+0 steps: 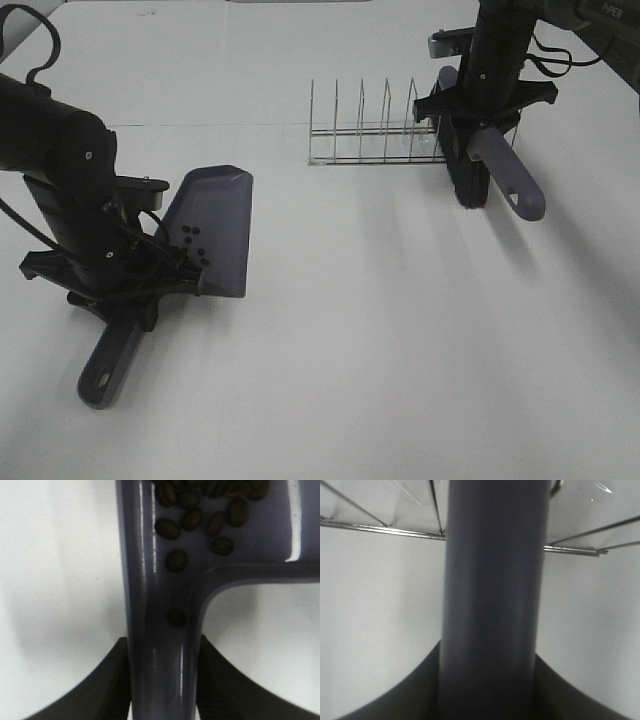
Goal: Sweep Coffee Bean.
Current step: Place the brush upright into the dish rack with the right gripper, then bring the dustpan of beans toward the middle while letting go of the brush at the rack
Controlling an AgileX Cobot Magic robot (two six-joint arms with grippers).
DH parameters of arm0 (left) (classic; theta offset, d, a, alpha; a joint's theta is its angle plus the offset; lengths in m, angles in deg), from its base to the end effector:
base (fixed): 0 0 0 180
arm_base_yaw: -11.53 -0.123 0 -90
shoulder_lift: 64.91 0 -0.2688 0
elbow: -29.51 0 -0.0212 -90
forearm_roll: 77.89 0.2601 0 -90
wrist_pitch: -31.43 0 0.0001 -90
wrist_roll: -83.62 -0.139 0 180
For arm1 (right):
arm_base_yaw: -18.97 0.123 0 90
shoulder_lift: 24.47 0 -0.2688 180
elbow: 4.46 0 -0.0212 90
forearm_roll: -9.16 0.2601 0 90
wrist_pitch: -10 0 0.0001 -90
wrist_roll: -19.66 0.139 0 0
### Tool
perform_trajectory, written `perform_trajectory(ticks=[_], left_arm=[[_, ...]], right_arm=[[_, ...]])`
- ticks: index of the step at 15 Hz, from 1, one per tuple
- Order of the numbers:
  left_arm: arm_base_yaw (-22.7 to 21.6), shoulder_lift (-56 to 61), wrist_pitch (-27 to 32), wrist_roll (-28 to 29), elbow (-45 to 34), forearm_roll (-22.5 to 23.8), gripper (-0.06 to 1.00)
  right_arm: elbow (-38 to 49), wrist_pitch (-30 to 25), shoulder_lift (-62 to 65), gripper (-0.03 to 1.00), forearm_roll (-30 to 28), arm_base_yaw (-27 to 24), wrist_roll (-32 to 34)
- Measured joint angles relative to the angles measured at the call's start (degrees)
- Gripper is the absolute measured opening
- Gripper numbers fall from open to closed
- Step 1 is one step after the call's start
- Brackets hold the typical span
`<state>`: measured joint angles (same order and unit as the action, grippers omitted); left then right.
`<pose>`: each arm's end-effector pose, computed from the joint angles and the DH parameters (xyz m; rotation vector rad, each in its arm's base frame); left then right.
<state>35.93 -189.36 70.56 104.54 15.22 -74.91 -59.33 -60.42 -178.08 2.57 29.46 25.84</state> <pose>0.3158 -0.1382 0.0243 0.1554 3.0904 0.0258 0.5212 0.0812 0.0882 -0.1519 2.9320 -0.1225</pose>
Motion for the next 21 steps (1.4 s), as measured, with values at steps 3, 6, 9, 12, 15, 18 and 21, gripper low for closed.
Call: perform_trajectory(ticks=[3, 6, 9, 12, 15, 18, 21], left_arm=[[0.0, 0.0, 0.0, 0.0, 0.0, 0.0, 0.35], [0.0, 0.0, 0.0, 0.0, 0.0, 0.0, 0.35], [0.0, 0.0, 0.0, 0.0, 0.0, -0.1, 0.35], [0.0, 0.4, -0.1, 0.0, 0.0, -0.1, 0.35], [0.0, 0.7, 0.1, 0.0, 0.2, -0.7, 0.35], [0.6, 0.7, 0.5, 0.0, 2.2, -2.0, 0.35], [1.9, 0.7, 0.6, 0.0, 5.2, -2.5, 0.35]], right_arm=[[-0.1, 0.1, 0.0, 0.40, 0.2, 0.0, 0.4], [-0.9, 0.1, 0.0, 0.76, 0.4, 0.0, 0.6], [-1.9, 0.1, 1.3, 0.80, 1.0, 0.0, 0.6], [-1.9, 0.1, 5.6, 0.81, 1.6, 0.0, 0.6], [0.3, 0.5, 13.9, 0.81, 1.9, 0.1, 0.5], [11.1, 0.6, 21.9, 0.81, 2.7, 0.1, 0.3], [23.0, 0.7, 28.2, 0.81, 2.8, 0.1, 0.1]])
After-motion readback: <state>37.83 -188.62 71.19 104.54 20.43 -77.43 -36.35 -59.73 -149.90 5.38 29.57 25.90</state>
